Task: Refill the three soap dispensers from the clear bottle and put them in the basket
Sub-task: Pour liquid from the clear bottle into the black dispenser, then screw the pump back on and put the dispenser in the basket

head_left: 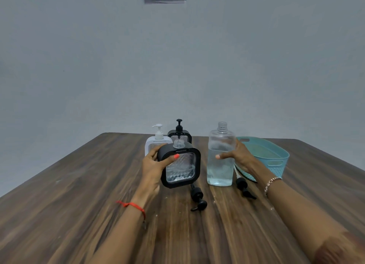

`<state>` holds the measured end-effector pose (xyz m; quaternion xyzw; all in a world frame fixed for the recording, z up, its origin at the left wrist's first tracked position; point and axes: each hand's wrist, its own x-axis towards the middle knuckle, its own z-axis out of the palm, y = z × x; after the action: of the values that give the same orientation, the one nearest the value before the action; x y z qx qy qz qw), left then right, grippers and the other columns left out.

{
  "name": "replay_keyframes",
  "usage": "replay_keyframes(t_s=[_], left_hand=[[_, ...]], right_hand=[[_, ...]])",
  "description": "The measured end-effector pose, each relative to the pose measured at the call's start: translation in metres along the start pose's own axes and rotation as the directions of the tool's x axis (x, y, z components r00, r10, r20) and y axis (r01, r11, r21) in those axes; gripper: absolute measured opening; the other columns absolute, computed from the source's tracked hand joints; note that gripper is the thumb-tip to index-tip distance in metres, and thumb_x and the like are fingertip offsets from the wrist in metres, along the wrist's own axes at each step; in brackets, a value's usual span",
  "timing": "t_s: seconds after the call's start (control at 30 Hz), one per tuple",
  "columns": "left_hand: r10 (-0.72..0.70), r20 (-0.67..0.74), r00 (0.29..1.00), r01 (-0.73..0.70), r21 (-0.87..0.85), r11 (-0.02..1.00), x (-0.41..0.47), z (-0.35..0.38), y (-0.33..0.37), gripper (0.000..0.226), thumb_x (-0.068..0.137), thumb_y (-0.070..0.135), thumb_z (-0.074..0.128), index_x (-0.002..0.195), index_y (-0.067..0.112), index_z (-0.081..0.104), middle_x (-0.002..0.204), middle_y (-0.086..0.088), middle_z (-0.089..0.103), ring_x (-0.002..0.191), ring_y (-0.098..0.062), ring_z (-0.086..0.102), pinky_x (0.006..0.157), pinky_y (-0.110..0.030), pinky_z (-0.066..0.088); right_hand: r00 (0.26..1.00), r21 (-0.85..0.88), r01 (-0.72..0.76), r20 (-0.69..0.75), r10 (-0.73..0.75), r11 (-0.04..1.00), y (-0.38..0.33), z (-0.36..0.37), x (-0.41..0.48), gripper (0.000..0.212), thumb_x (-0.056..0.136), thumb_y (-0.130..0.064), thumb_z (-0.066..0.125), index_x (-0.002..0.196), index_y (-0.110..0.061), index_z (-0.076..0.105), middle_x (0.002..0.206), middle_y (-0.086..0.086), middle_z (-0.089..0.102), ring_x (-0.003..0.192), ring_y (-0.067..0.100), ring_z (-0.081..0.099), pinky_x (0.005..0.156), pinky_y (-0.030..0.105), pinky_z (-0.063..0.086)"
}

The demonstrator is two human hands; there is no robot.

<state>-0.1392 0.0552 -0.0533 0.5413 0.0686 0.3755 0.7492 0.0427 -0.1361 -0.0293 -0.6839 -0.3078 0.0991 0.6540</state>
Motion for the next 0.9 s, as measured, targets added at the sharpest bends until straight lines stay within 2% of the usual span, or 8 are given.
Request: replay_keyframes(t_s=[0.1, 0.17, 0.23, 0.33, 0.47, 0.63, 0.77, 0.9], left_hand=[[-0.012, 0.041, 0.999, 0.015, -0.065, 0.998, 0.001, -0.003, 0.003, 0.048, 0.063, -0.007, 0.073, 0.108, 0.006, 0.062, 0.101, -0.013, 0.068, 0.081, -0.021, 0.067, 0.067, -0.028, 0.059], [-0.011, 0.068, 0.998, 0.016, -0.078, 0.997, 0.002, -0.005, 0.005, 0.042, 0.063, -0.007, 0.071, 0.101, 0.010, 0.064, 0.096, -0.010, 0.068, 0.075, -0.015, 0.069, 0.063, -0.026, 0.058], [-0.006, 0.081, 0.997, 0.013, -0.080, 0.997, 0.003, -0.007, 0.006, 0.041, 0.060, -0.006, 0.073, 0.097, 0.013, 0.065, 0.093, -0.008, 0.069, 0.073, -0.013, 0.069, 0.062, -0.024, 0.057], [-0.007, 0.079, 0.997, 0.014, -0.080, 0.997, 0.004, -0.010, 0.008, 0.044, 0.058, -0.008, 0.076, 0.093, 0.015, 0.066, 0.087, -0.005, 0.071, 0.071, -0.013, 0.069, 0.061, -0.026, 0.058], [-0.025, 0.078, 0.997, 0.031, -0.074, 0.997, 0.003, -0.013, 0.013, 0.043, 0.062, -0.009, 0.075, 0.096, 0.015, 0.064, 0.091, -0.006, 0.069, 0.069, -0.011, 0.070, 0.062, -0.026, 0.058], [-0.021, 0.072, 0.997, 0.027, -0.072, 0.997, 0.000, -0.014, 0.016, 0.048, 0.055, -0.004, 0.078, 0.096, 0.016, 0.065, 0.084, -0.001, 0.073, 0.070, -0.012, 0.069, 0.061, -0.026, 0.058], [-0.018, 0.073, 0.997, 0.024, -0.081, 0.996, -0.005, -0.012, 0.020, 0.047, 0.055, -0.006, 0.079, 0.095, 0.015, 0.065, 0.085, -0.004, 0.071, 0.067, -0.012, 0.070, 0.057, -0.025, 0.057], [-0.033, 0.064, 0.997, 0.038, -0.080, 0.996, -0.007, -0.011, 0.021, 0.038, 0.068, -0.012, 0.068, 0.096, 0.014, 0.063, 0.089, -0.007, 0.068, 0.064, -0.011, 0.069, 0.056, -0.025, 0.058]], right_hand=[[0.998, -0.099, 0.003, 0.056, 0.003, 0.995, -0.005, -0.008, -0.006, 0.129, 0.032, -0.024, 0.095, 0.142, -0.014, 0.029, 0.139, 0.013, 0.046, 0.127, 0.030, 0.046, 0.101, 0.047, 0.043], [0.989, -0.227, 0.077, -0.104, -0.103, 0.971, -0.010, -0.005, -0.016, 0.137, 0.041, -0.025, 0.094, 0.148, -0.022, 0.008, 0.149, 0.007, 0.025, 0.134, 0.021, 0.030, 0.108, 0.042, 0.033], [0.897, -0.412, 0.267, -0.224, -0.381, 0.871, -0.013, 0.003, -0.030, 0.116, 0.056, -0.017, 0.089, 0.145, -0.023, 0.015, 0.143, 0.004, 0.024, 0.129, 0.013, 0.027, 0.105, 0.036, 0.030], [0.687, -0.694, 0.515, -0.017, -0.726, 0.503, -0.004, 0.020, -0.048, 0.074, 0.068, -0.003, 0.073, 0.129, -0.019, 0.036, 0.129, 0.013, 0.041, 0.123, 0.017, 0.034, 0.102, 0.041, 0.034], [0.697, -0.687, 0.685, 0.519, -0.495, 0.244, 0.015, 0.044, -0.066, 0.050, 0.067, 0.016, 0.056, 0.110, -0.009, 0.061, 0.113, 0.010, 0.059, 0.107, 0.023, 0.054, 0.091, 0.034, 0.045], [0.622, -0.627, 0.776, 0.743, -0.248, 0.069, 0.043, 0.067, -0.061, 0.051, 0.076, 0.012, 0.054, 0.119, -0.013, 0.061, 0.128, 0.006, 0.055, 0.112, 0.025, 0.052, 0.086, 0.042, 0.049], [0.706, -0.631, 0.705, 0.670, -0.230, 0.324, 0.028, 0.064, -0.065, 0.045, 0.075, 0.007, 0.051, 0.115, -0.009, 0.062, 0.119, 0.007, 0.062, 0.108, 0.018, 0.053, 0.094, 0.025, 0.043], [0.896, -0.558, 0.443, 0.254, -0.364, 0.702, -0.017, 0.049, -0.068, 0.019, 0.077, -0.002, 0.065, 0.095, -0.009, 0.068, 0.085, 0.003, 0.066, 0.072, 0.005, 0.055, 0.067, 0.006, 0.039]])
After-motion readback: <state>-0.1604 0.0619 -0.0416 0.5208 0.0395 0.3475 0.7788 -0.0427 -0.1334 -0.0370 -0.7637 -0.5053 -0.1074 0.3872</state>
